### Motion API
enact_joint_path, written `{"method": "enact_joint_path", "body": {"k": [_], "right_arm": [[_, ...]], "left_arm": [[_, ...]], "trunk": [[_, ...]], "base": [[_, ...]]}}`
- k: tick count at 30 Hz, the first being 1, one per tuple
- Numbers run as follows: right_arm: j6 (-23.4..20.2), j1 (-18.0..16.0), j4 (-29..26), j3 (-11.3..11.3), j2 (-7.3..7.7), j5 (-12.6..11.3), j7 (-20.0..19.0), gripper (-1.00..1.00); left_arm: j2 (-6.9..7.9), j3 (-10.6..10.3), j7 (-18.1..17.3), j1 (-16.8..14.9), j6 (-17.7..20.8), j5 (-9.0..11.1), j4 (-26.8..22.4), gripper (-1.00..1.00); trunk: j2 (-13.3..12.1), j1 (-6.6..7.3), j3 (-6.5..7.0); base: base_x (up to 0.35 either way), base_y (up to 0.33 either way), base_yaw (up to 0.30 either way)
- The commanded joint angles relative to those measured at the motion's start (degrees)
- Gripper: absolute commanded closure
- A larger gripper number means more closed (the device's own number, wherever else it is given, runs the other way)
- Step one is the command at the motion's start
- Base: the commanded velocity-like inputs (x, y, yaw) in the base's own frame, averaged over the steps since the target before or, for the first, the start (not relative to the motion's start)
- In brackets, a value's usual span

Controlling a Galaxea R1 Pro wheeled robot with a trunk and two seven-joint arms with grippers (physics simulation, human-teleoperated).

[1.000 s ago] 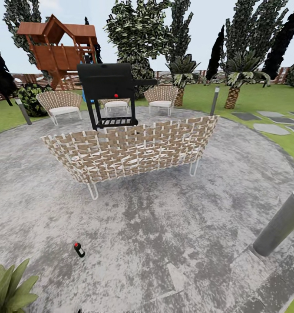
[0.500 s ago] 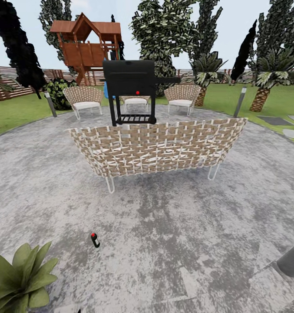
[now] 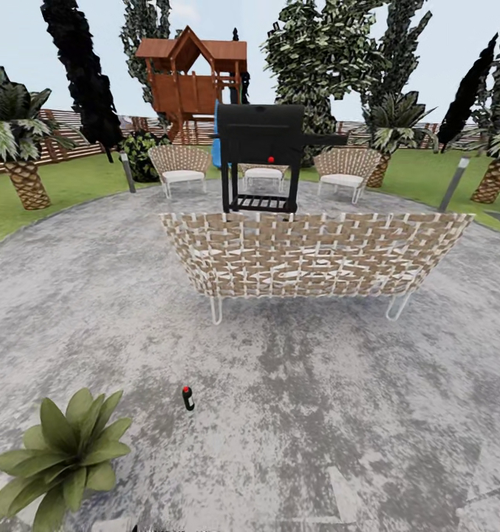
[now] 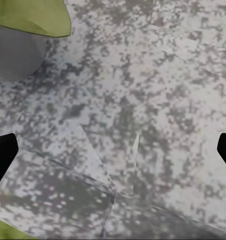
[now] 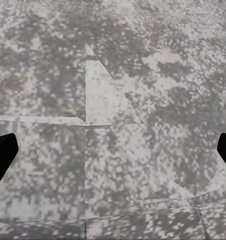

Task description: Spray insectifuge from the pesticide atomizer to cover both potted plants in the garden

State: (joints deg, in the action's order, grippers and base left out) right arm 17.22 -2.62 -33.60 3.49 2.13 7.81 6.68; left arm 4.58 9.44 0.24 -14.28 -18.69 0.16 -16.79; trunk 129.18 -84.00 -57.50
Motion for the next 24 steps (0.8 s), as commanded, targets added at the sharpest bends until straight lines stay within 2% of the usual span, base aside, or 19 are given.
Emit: {"method": "enact_joint_path", "body": {"k": [1, 10, 17, 22, 24], "right_arm": [[0.1, 0.0, 0.0, 0.1, -0.02, 0.6, 0.3, -1.00], [0.2, 0.0, 0.0, 0.1, 0.00, 0.7, 0.2, -1.00], [0.2, 0.0, -0.1, 0.0, 0.80, 1.1, 0.0, -1.00], [0.2, 0.0, -0.1, 0.0, 0.79, 0.9, 0.1, -1.00], [0.3, 0.0, -0.4, 0.0, 0.35, 0.8, 0.0, -1.00]], "left_arm": [[-0.01, 0.1, 0.0, 0.0, -0.2, 0.0, 0.1, -1.00], [-0.01, 0.1, 0.0, -0.1, -0.2, 0.0, 0.1, -1.00], [-0.04, 0.1, 0.0, 0.0, -0.2, 0.1, 0.1, -1.00], [-0.09, 0.1, 0.0, 0.0, -0.2, 0.0, 0.1, -1.00], [-0.07, 0.1, 0.0, -0.1, -0.2, 0.0, 0.1, -1.00]], "trunk": [[0.0, 0.01, -0.04], [0.0, 0.01, -0.04], [0.0, 0.01, -0.04], [0.0, 0.01, -0.04], [0.0, 0.01, -0.04]], "base": [[0.031, 0.000, 0.279], [0.173, -0.114, 0.247], [0.069, -0.051, 0.026], [0.002, -0.002, 0.001], [0.000, 0.000, 0.000]]}}
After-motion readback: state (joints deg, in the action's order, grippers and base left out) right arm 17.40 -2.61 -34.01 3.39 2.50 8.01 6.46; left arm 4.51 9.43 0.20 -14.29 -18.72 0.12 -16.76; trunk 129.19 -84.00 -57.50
